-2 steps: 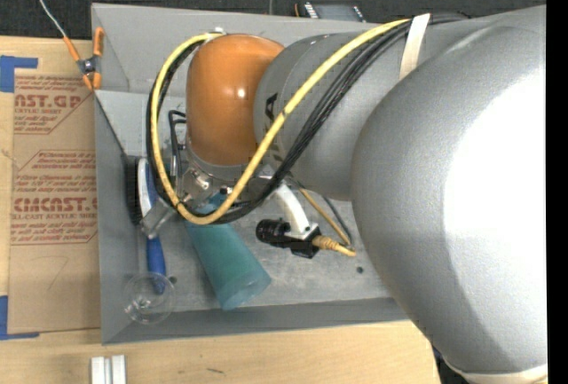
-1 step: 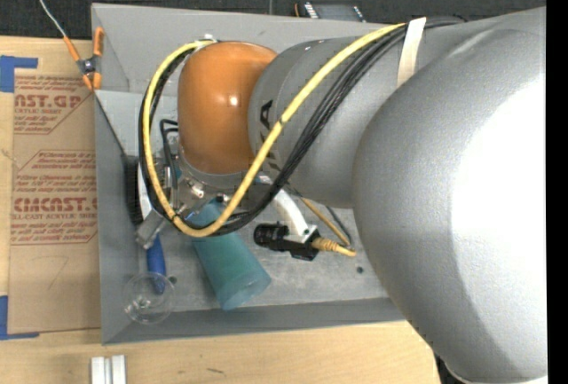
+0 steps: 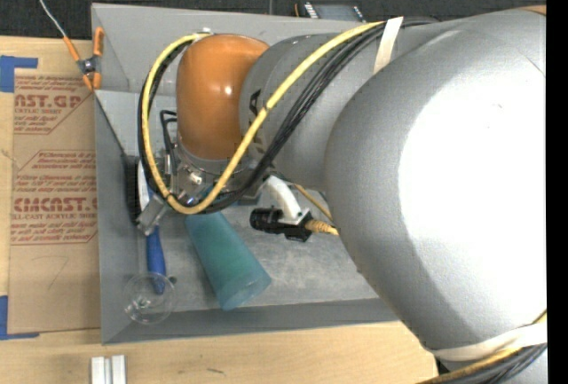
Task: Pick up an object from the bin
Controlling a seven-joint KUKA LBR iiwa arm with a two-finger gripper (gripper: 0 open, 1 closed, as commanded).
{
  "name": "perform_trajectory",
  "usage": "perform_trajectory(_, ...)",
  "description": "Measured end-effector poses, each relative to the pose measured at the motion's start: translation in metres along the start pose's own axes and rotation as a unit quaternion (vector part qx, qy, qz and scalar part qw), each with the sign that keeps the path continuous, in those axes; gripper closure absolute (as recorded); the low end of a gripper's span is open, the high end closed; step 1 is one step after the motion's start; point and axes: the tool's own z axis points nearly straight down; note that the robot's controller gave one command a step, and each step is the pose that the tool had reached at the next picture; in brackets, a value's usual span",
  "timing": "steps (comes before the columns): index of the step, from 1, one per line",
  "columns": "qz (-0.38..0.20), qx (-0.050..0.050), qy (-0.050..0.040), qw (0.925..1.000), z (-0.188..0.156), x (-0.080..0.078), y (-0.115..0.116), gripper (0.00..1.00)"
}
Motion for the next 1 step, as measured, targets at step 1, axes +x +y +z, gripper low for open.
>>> perform_trajectory(1,-0.001,0.002,-0.0003,1.0000,0.0237,-0.0191,-0.0107,0.00)
